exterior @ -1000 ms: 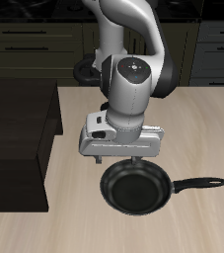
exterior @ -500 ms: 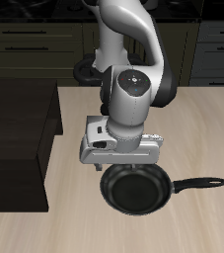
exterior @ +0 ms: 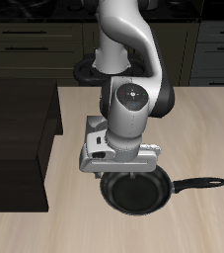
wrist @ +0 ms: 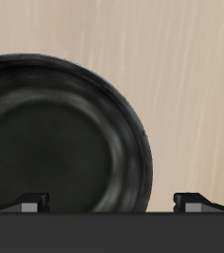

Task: Place the frypan on the flat stove

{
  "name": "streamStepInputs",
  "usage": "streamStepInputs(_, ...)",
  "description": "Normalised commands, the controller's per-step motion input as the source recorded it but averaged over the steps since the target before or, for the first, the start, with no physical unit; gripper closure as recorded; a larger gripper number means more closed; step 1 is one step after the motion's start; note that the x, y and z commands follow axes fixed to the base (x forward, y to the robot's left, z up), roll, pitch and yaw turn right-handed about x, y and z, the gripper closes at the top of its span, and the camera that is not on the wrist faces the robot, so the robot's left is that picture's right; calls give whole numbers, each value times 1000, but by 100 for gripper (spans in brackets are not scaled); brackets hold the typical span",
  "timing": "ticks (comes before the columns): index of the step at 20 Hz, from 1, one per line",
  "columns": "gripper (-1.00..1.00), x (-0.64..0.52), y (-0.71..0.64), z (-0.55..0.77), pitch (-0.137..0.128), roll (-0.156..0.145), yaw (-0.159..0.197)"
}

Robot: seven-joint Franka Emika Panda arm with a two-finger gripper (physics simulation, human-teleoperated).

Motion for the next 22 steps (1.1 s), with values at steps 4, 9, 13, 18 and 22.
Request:
streamStepInputs(4,-100,-25,-99,-167,28,-18,-15)
streamStepInputs(9,-100,-37,-189,-188,26,-19,-28)
streamStepInputs(13,-100,-48,-135,-210,29,-22,-6)
streamStepInputs(18,-100,-43,-94,-242,32,-13,-22)
streamStepInputs(22,-100,-83,7,-258,29,7,-6)
